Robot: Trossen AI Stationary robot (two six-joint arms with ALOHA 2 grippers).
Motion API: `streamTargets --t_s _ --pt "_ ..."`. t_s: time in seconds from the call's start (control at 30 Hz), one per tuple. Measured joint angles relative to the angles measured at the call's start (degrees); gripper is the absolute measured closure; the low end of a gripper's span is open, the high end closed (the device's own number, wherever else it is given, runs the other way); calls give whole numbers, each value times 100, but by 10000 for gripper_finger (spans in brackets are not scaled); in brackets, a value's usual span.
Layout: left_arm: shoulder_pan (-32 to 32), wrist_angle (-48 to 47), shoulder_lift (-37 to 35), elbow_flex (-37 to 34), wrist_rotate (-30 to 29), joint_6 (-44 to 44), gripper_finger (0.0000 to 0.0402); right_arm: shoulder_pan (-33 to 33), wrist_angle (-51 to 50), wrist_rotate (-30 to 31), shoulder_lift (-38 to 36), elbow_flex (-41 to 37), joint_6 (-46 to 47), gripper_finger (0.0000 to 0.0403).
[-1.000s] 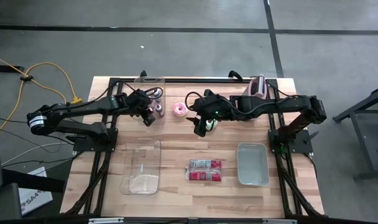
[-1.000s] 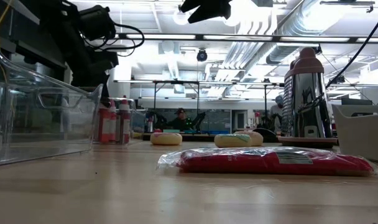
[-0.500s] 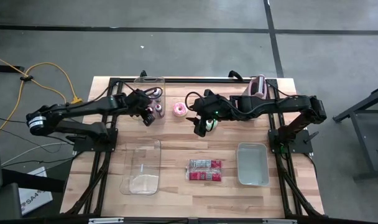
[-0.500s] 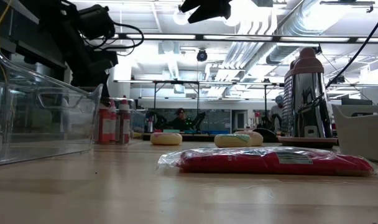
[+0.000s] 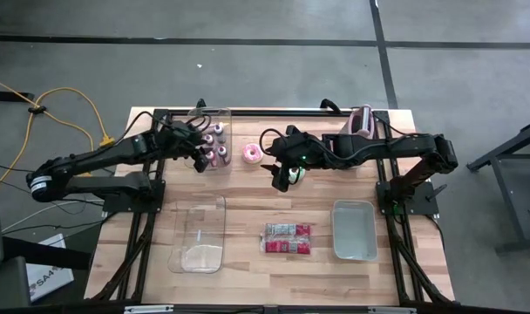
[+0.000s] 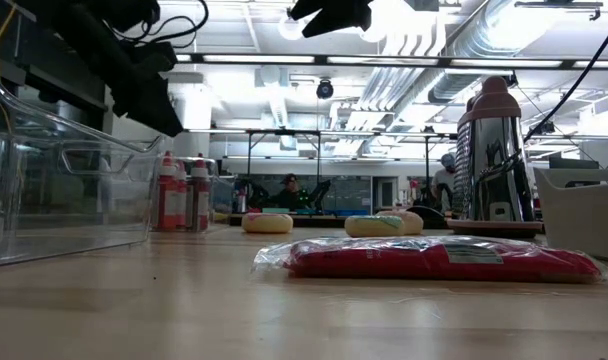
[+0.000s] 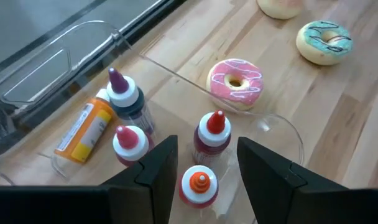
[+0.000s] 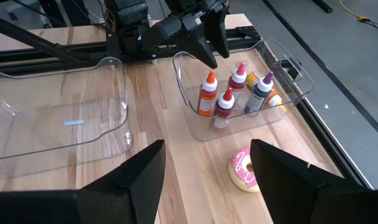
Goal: Pick & Place Food Item
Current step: Put the red popcorn bag into the bottom transparent bin
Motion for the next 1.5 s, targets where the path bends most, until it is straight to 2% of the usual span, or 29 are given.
streamTargets --t_s 0.3,0.67,0.77,0.93,1.07,1.2,1.33,1.5 --pt "-18 -12 9 0 42 -4 240 0 0 0 0 0 0 179" --pt "-18 -5 9 0 573 201 240 0 0 1 0 0 0 179" --pt "-30 38 9 0 891 399 240 0 0 1 0 0 0 179" --pt "-359 240 9 2 1135 603 240 -2 0 2 0 0 0 179" --pt "-840 473 11 2 895 582 240 0 0 0 0 0 0 179" --pt "-1408 695 126 7 328 409 240 -2 0 0 0 0 0 179" --pt "-1878 1075 423 7 -60 259 240 0 0 0 0 0 0 179" --pt "-2244 1699 956 9 -220 142 240 -2 0 2 0 0 0 179"
